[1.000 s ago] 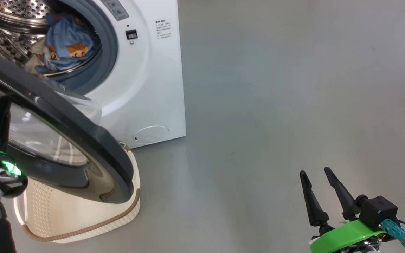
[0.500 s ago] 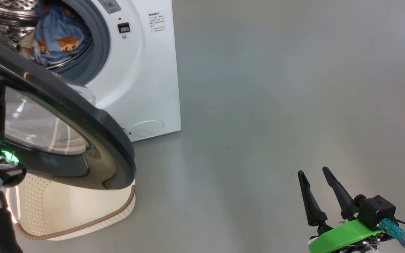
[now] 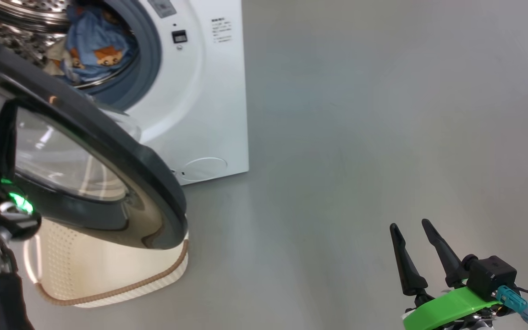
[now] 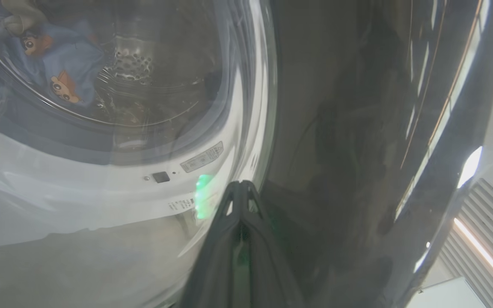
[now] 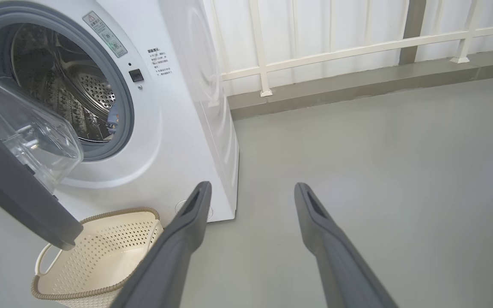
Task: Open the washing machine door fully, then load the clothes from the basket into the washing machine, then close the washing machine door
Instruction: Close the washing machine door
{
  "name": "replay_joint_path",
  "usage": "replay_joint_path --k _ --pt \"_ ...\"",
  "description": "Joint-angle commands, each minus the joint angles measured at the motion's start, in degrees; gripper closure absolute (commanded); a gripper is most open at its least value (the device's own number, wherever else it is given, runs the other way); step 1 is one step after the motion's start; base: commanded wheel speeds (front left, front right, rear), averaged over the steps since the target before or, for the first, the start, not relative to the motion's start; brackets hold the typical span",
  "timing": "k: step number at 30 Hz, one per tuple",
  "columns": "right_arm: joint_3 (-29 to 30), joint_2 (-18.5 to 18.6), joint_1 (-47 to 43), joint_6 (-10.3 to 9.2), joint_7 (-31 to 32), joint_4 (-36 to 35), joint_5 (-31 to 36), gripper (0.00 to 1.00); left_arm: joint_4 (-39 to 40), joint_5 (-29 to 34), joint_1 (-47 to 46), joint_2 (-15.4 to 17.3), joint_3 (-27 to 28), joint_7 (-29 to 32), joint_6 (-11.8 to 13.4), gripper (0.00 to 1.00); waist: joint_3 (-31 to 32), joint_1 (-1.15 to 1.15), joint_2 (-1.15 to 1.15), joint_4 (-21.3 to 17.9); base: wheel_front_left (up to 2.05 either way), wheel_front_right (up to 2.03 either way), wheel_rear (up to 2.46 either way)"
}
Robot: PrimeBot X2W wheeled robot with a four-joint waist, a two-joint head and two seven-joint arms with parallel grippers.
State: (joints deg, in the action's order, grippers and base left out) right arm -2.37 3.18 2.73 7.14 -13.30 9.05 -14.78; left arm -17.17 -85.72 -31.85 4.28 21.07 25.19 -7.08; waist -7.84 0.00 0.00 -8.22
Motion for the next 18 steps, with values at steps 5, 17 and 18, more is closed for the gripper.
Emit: replay_joint_path --k 5,17,18 --pt "-1.15 -0.03 1.54 0.35 -0.83 -0.89 -0.64 0.0 2.99 -0.82 2.39 2.12 0.59 -0.4 -0.4 1.0 1.72 0.0 0.0 2.24 0.0 0.0 0.0" --pt "-1.66 0.18 0.93 0.35 -0.88 -0.67 0.07 0.0 11.0 -0.41 6.83 2.23 -0.85 -1.79 -0.4 1.0 3.81 0.0 0.0 5.0 0.0 0.0 0.0" --pt "-1.65 0.16 0.89 0.35 -0.89 -0.65 0.08 0.0 11.91 0.44 7.38 2.48 -1.14 -2.45 -0.4 0.99 3.88 0.0 0.0 5.11 0.0 0.0 0.0"
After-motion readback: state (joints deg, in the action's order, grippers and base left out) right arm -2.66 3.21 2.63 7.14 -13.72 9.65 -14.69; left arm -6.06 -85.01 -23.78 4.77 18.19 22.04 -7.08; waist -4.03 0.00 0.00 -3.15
